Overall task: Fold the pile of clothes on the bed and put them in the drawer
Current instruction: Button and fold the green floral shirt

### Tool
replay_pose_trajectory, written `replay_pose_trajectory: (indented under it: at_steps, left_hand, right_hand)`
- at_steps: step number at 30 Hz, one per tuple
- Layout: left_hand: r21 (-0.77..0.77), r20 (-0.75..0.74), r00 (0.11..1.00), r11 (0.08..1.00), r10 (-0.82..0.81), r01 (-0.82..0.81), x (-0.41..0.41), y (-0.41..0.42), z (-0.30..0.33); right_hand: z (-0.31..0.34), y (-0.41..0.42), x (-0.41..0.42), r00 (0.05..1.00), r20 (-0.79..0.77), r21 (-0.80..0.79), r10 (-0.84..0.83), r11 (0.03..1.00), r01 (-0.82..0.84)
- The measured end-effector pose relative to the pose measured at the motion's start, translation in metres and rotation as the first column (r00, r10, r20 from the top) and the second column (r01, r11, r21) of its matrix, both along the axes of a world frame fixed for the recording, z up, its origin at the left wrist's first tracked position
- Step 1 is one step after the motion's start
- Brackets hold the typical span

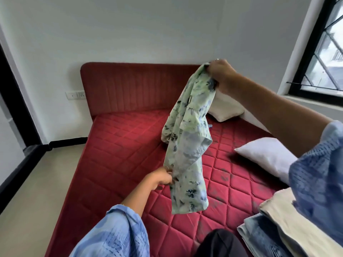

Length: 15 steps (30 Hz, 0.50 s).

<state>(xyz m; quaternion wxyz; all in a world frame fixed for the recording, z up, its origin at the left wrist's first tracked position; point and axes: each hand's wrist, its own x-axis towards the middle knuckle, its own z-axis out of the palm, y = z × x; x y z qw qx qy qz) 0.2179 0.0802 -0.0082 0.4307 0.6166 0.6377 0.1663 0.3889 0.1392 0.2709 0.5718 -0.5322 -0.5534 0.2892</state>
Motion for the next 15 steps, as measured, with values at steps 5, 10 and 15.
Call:
replay_pose_trajectory:
  at_steps: [5, 10, 15]
  left_hand:
    - [-0.023, -0.019, 0.982, 0.982, -0.187, 0.186, 0.012, -0.028, 0.011]
    - [-0.007, -0.049, 0.948, 0.949, -0.316, 0.316, 0.027, -0.029, 0.034]
    - [0.241, -0.078, 0.977, 0.947, -0.197, 0.211, 0.022, -0.033, 0.063]
  right_hand:
    - [0.026, -0.034, 0.007, 0.998, 0.049, 0.023, -0.03, 0.999, 0.029]
    - [0.058, -0.064, 0.027, 0.955, 0.298, 0.093, -0.008, 0.996, -0.02]
    - [0.104, -0.111, 0.063, 0.784, 0.617, 0.13, 0.071, 0.973, -0.19]
